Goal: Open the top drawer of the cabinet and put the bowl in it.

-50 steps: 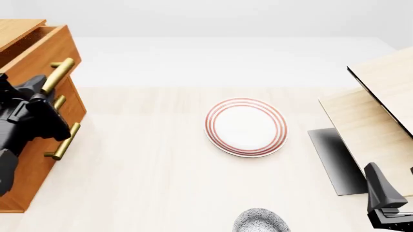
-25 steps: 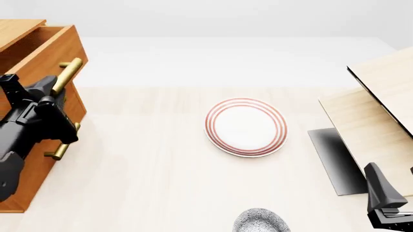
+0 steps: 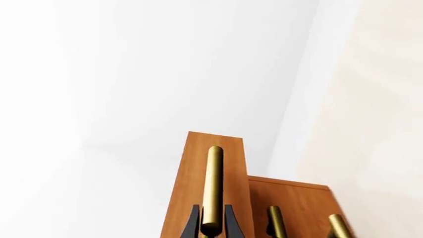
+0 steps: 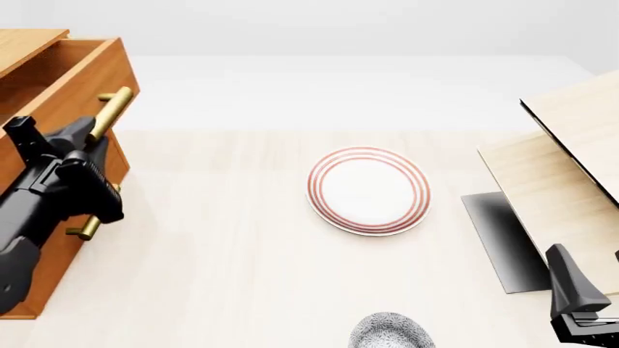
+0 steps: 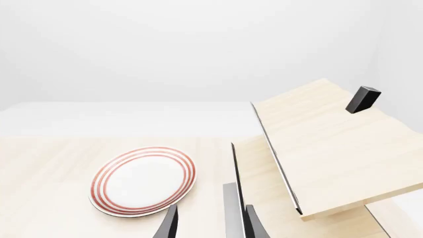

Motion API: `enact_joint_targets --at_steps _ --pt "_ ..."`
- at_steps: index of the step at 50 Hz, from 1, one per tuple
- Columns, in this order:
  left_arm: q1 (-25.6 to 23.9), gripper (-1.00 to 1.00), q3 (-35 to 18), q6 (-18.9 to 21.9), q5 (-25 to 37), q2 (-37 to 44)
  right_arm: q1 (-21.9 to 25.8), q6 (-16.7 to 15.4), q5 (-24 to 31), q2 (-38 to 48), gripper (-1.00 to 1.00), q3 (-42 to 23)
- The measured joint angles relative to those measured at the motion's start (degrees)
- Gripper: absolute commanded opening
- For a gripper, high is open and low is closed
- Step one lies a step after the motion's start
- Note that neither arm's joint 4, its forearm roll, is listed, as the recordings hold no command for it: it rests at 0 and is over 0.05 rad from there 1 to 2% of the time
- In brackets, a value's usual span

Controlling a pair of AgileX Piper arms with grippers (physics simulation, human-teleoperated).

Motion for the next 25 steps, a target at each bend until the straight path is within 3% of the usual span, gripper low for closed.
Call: enact_joint_targets --at_steps 25 --pt "-2.1 -1.00 2.0 -0.6 0.4 -2.8 0.0 0.0 0.0 0.0 1.00 0.0"
